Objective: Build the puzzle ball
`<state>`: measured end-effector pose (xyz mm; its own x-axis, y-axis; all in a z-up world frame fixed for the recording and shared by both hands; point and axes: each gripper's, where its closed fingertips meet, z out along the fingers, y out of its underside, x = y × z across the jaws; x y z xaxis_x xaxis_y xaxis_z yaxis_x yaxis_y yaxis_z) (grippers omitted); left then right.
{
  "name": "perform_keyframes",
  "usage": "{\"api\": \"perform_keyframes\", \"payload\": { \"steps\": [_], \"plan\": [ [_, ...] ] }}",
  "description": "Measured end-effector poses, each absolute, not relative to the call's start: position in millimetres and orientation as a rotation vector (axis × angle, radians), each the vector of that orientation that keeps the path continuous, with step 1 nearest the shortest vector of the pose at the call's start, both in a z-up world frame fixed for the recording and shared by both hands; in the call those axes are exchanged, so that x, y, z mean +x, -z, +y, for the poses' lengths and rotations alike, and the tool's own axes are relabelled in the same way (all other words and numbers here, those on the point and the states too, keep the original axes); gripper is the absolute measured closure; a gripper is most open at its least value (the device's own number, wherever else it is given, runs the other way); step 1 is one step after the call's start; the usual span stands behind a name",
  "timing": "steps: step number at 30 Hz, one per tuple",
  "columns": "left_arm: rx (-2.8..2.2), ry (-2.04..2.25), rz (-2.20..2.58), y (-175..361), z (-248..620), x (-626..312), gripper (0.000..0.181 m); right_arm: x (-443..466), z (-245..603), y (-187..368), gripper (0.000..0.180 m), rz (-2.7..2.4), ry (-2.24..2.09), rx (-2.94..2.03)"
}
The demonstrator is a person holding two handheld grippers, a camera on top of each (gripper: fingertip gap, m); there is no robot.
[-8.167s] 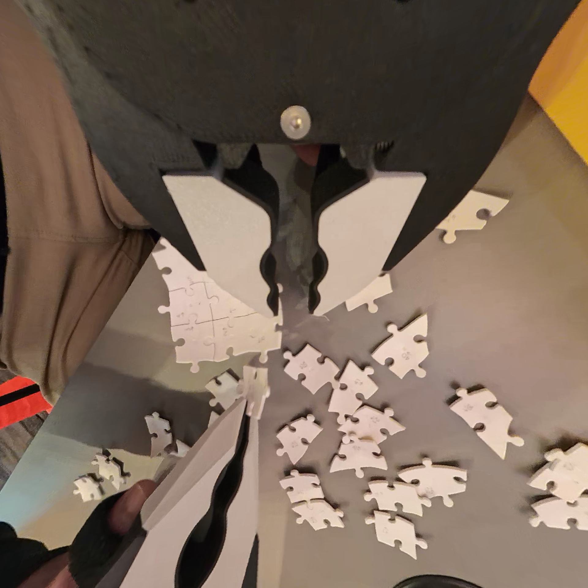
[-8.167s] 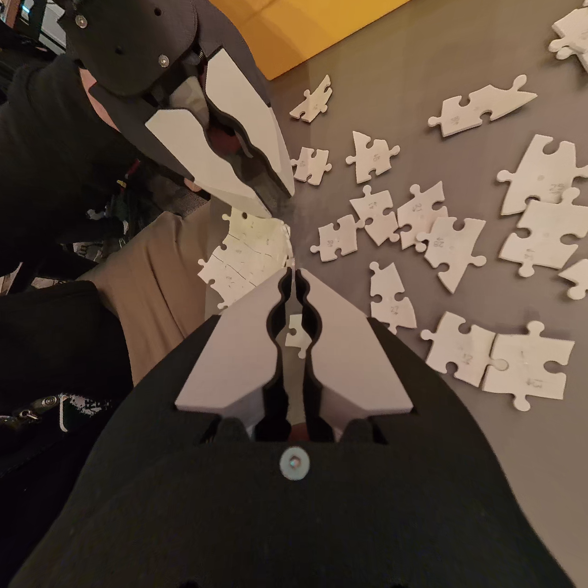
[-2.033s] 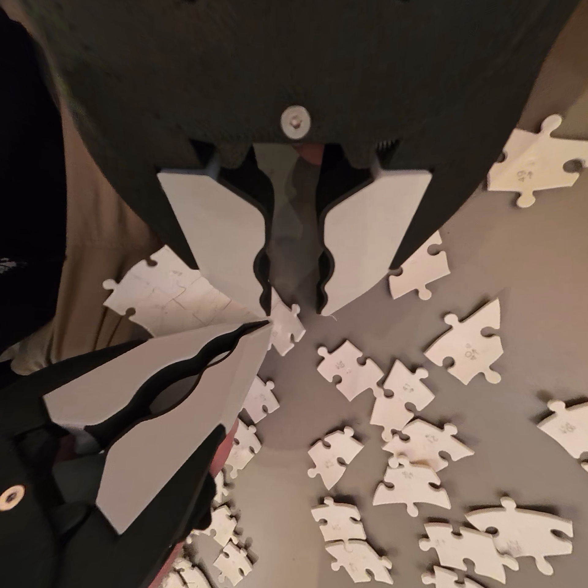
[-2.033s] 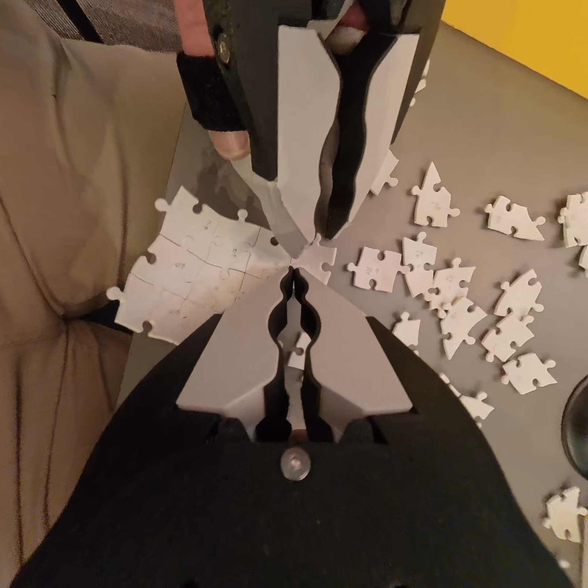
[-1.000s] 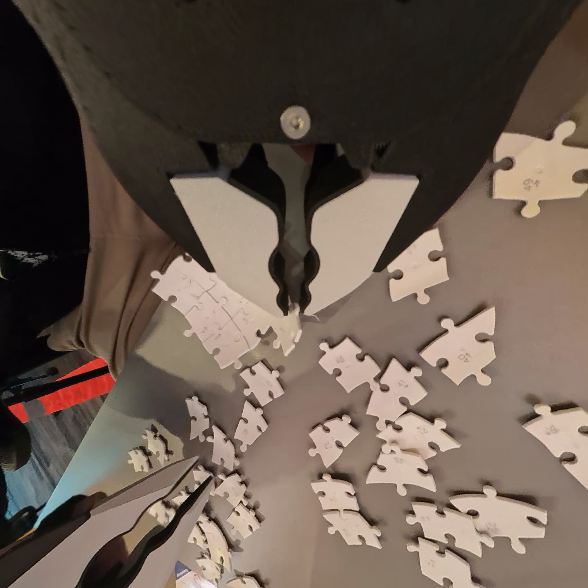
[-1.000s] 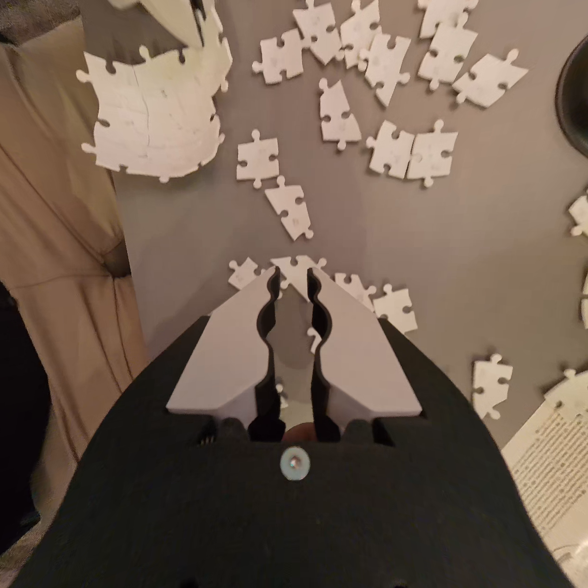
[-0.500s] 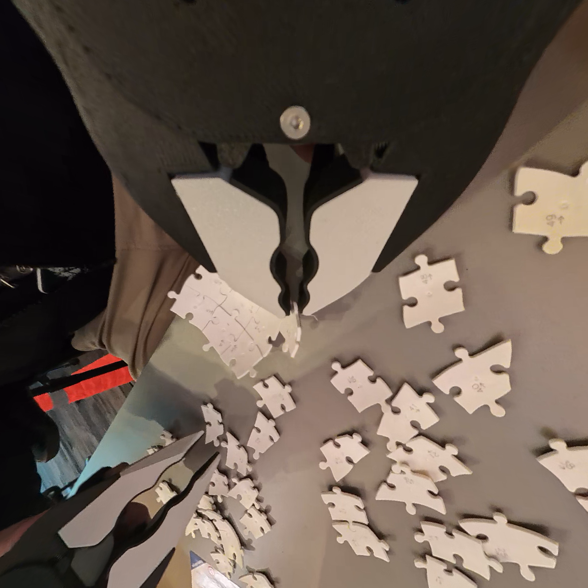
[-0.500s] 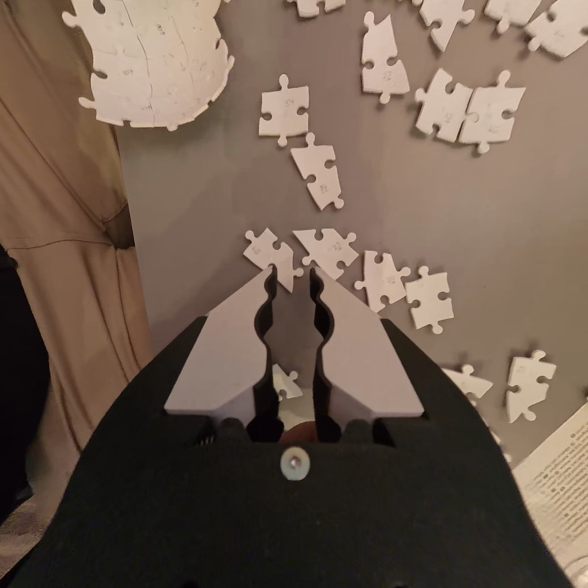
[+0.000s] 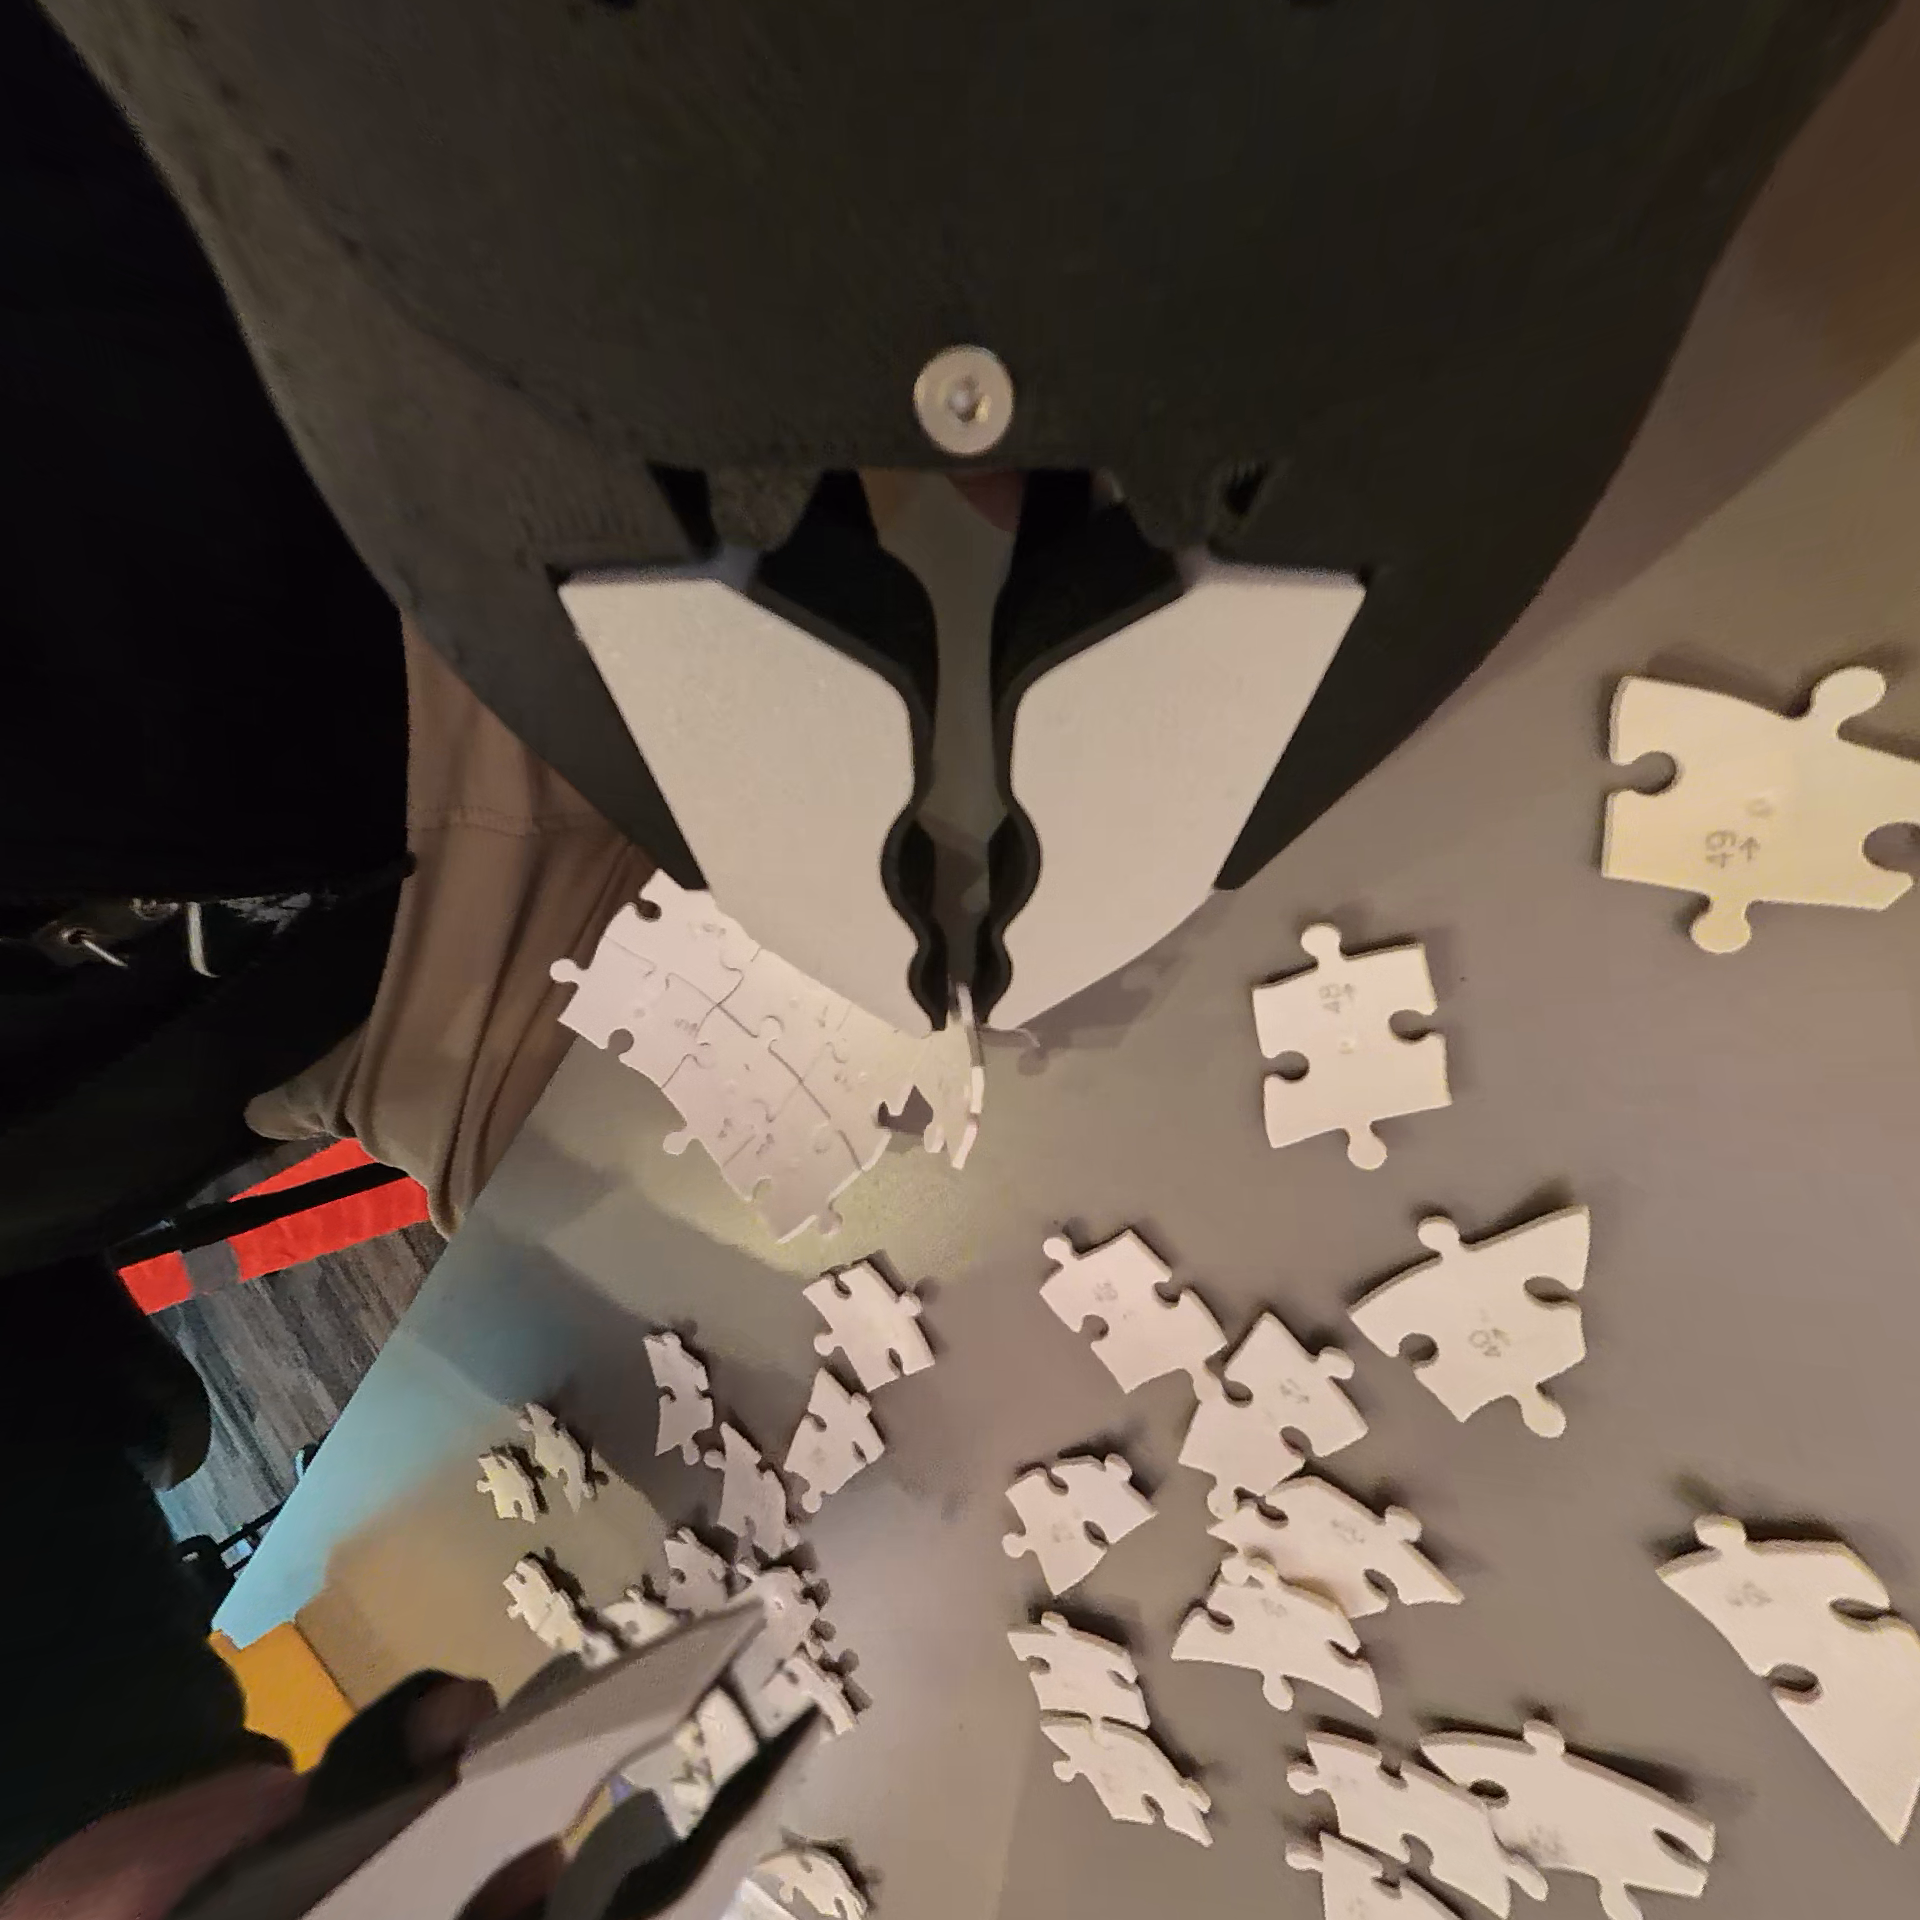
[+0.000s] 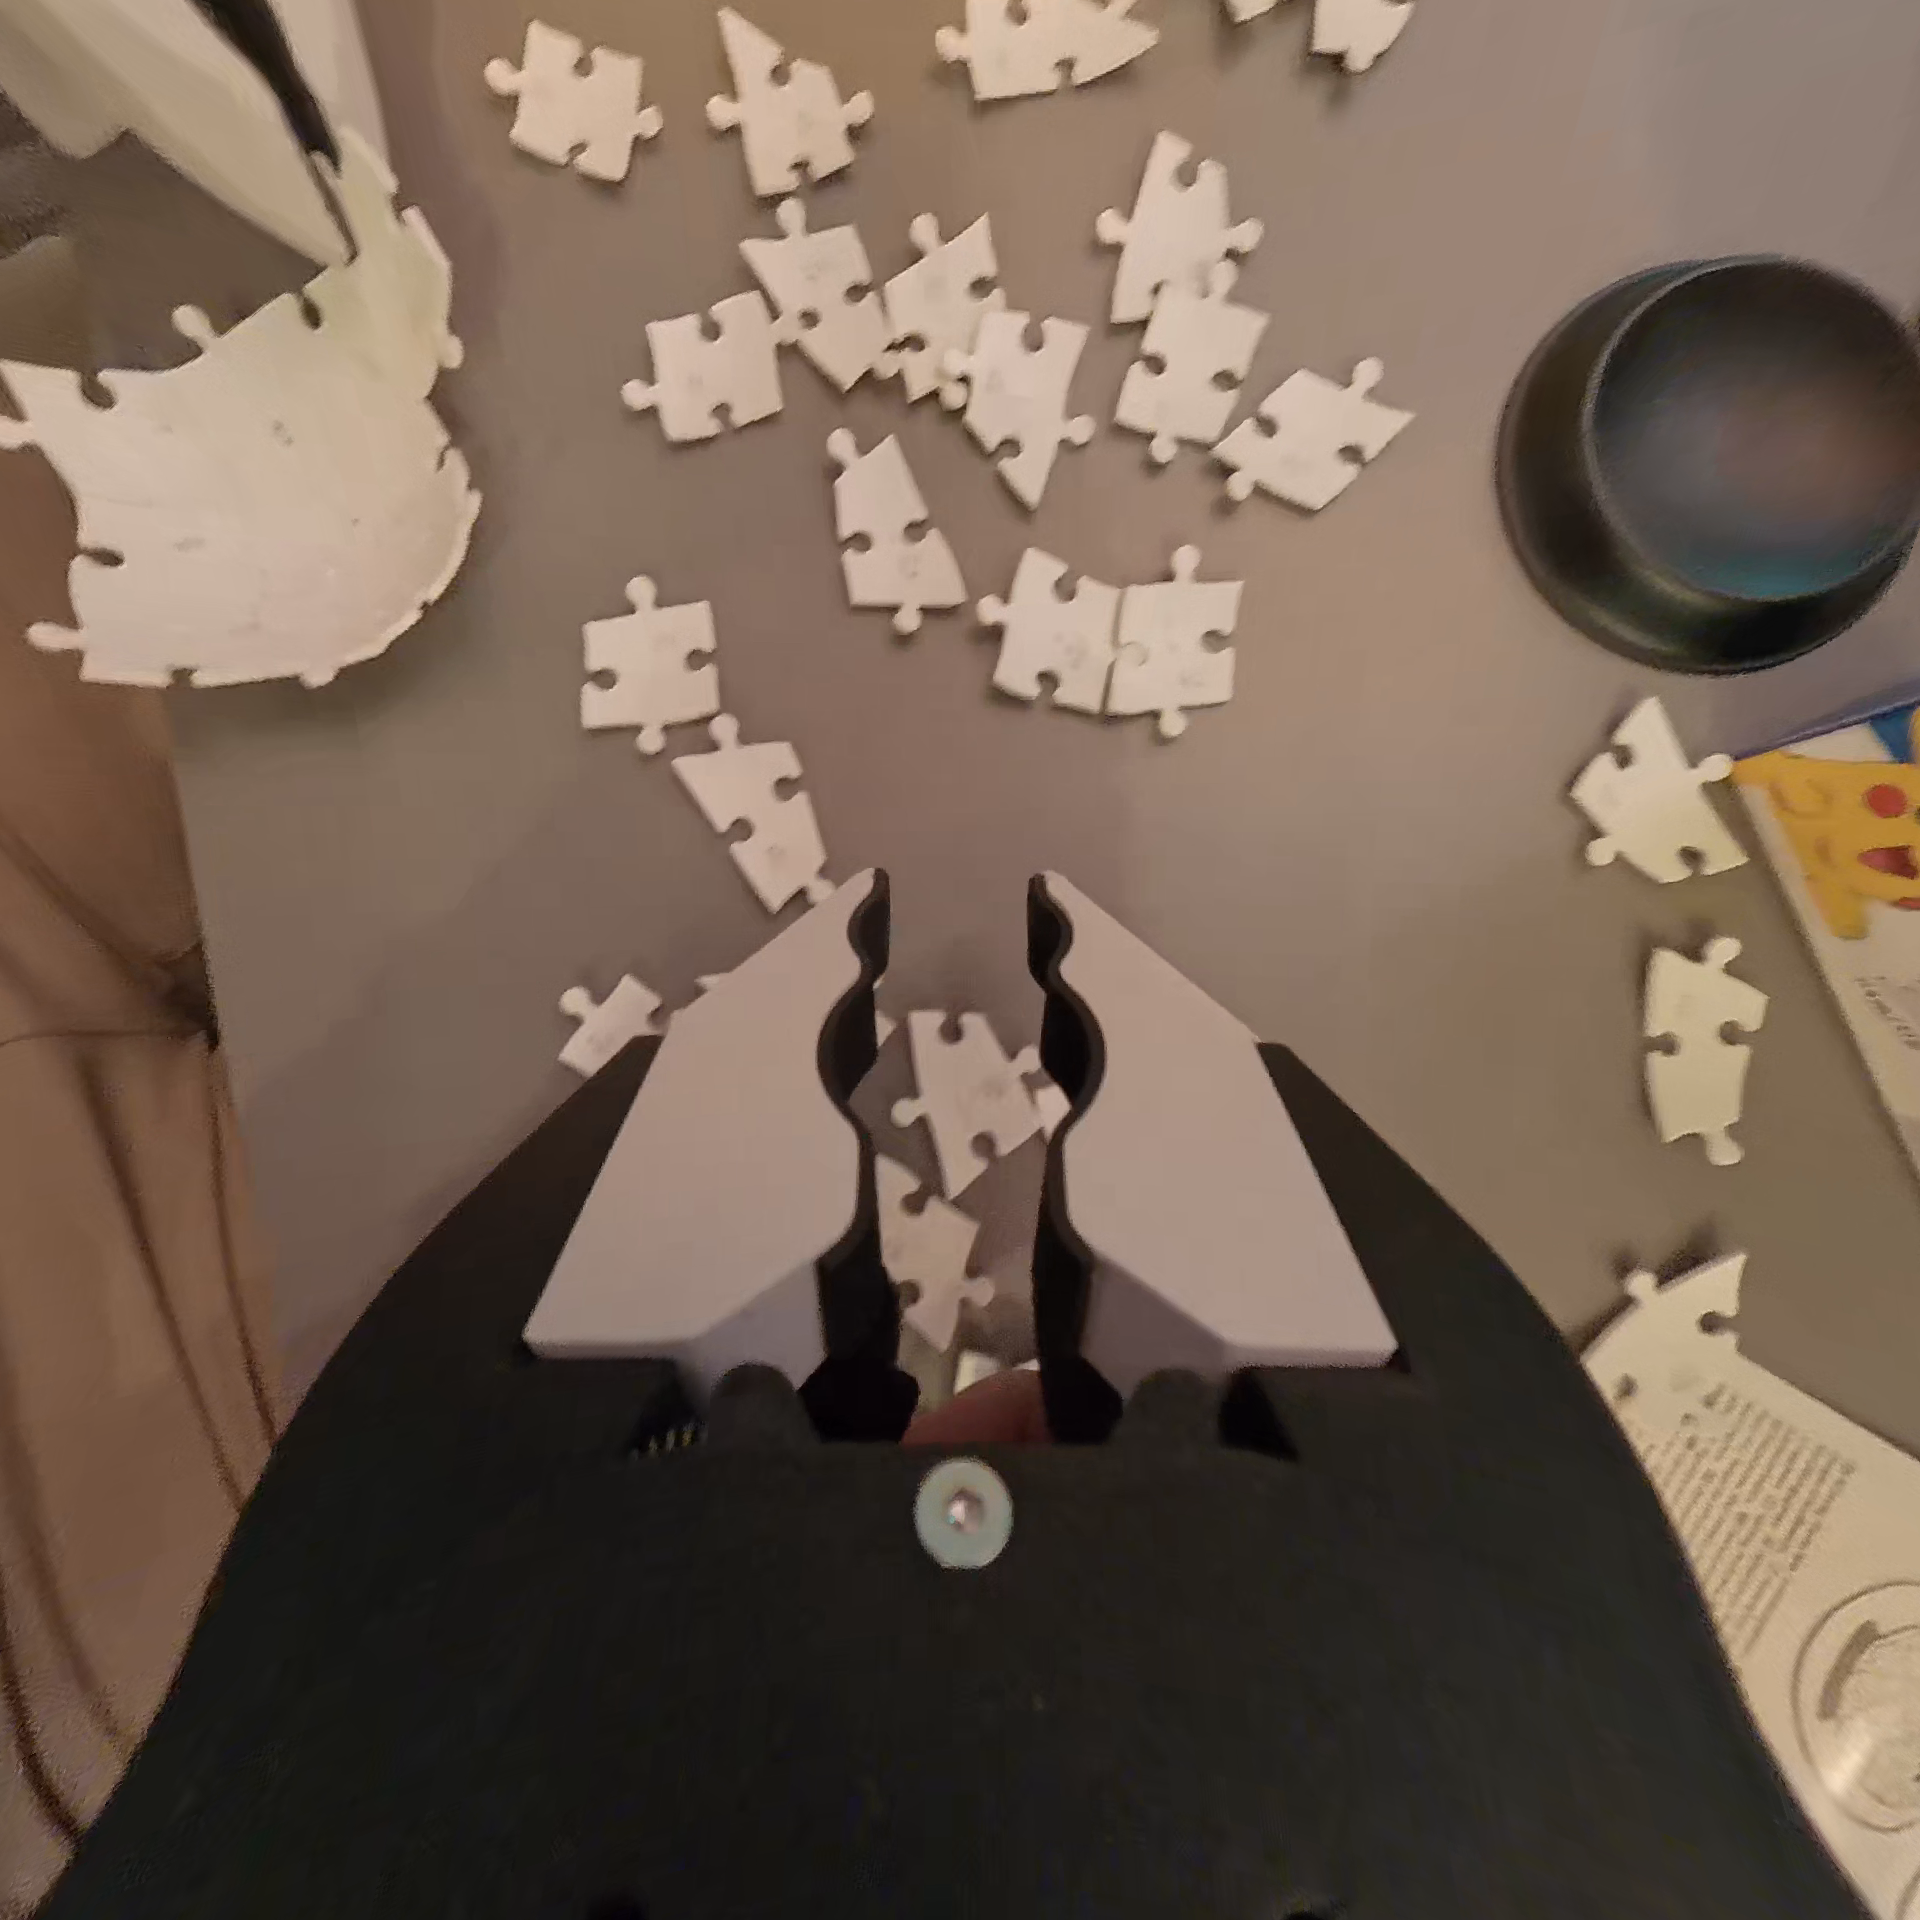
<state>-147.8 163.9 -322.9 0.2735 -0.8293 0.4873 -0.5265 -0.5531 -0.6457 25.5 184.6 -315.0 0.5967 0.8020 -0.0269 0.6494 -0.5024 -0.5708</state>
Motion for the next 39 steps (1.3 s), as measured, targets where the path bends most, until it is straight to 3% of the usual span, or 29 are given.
{"api": "perform_keyframes", "payload": {
  "steps": [8, 21, 29, 39],
  "plan": [
    [-2.183, 1.186, 1.265, 323.4, 163.3, -147.2, 0.176, 16.9, 238.5, 323.9, 0.144, -1.141, -0.317, -2.284],
    [-2.170, 1.249, 1.250, 321.1, 166.5, -147.7, 0.177, 16.9, 269.3, 322.7, 0.146, -1.207, -0.330, -2.315],
    [-2.161, 1.262, 1.250, 320.0, 166.5, -148.7, 0.177, -31.3, 299.6, 332.2, 0.143, -1.314, -0.336, -2.208],
    [-2.158, 1.279, 1.252, 319.8, 165.9, -148.3, 0.178, -21.5, 291.1, 329.4, 0.148, -1.286, -0.428, -2.263]
  ]
}}
